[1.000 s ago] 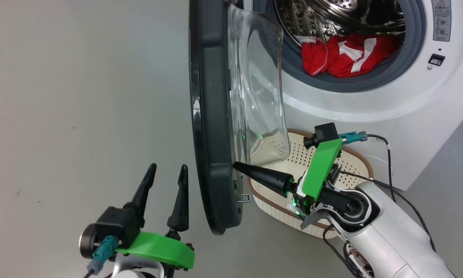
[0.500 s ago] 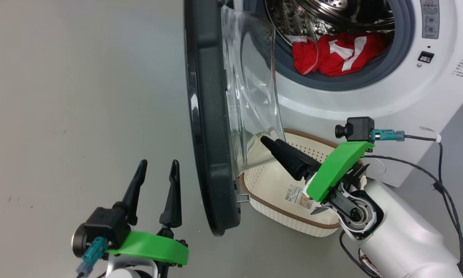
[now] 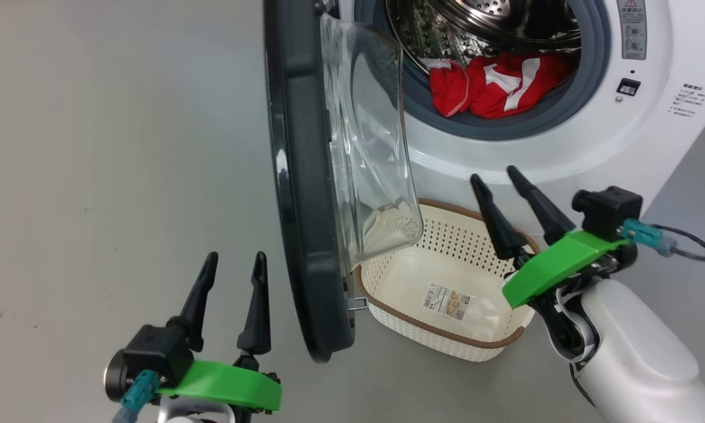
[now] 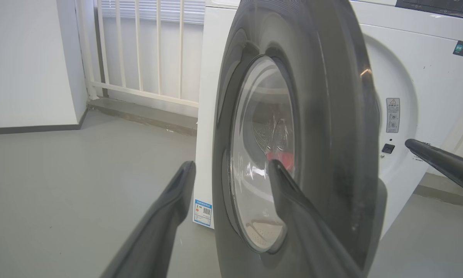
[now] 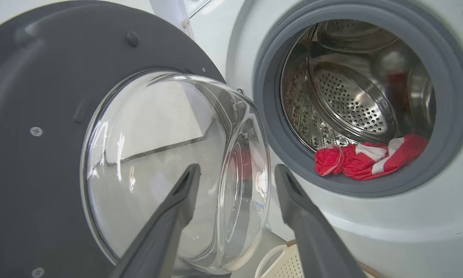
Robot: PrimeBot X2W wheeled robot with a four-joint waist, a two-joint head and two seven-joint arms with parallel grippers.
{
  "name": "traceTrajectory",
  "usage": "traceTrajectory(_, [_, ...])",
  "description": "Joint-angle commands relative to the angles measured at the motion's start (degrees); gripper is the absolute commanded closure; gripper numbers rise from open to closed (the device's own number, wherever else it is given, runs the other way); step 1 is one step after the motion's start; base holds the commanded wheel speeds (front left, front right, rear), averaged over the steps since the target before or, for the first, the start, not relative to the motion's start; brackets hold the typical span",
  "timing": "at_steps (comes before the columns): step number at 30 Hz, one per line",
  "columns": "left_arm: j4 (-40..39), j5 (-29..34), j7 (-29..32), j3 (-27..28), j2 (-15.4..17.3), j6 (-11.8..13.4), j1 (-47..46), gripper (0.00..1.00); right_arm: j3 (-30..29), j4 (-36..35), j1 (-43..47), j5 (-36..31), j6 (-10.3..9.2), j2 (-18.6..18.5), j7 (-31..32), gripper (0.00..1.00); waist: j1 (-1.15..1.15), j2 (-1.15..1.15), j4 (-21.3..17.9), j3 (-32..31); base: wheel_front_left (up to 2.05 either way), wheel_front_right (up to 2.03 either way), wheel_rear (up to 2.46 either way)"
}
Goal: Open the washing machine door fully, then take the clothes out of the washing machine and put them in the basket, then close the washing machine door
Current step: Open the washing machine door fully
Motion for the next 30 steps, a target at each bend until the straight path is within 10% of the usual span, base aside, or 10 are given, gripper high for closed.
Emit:
traceTrajectory(1, [-1.14,0.68,-0.52,2.46,1.20,0.22,-0.06,0.00,-2.27,-1.19,1.55,-4.46,0.37,1.94,-1.34,0.00,0.00,0.00,-0.20,-0.20,0.00,0.00,0.00])
traceTrajectory(12, [-0.93,0.93,-0.70,3.09,1.24,0.55,0.79,0.00,-18.75,-11.26,12.51,-26.85,0.37,7.14,-2.87,0.00,0.00,0.00,-0.46,-1.27,0.00,0.00,0.00])
traceTrajectory(30, [-1.18,2.32,-0.82,4.59,0.84,0.70,2.12,0.00,-17.76,-19.91,23.65,-26.74,0.37,7.24,-2.97,0.00,0.00,0.00,-1.44,-1.39,0.00,0.00,0.00])
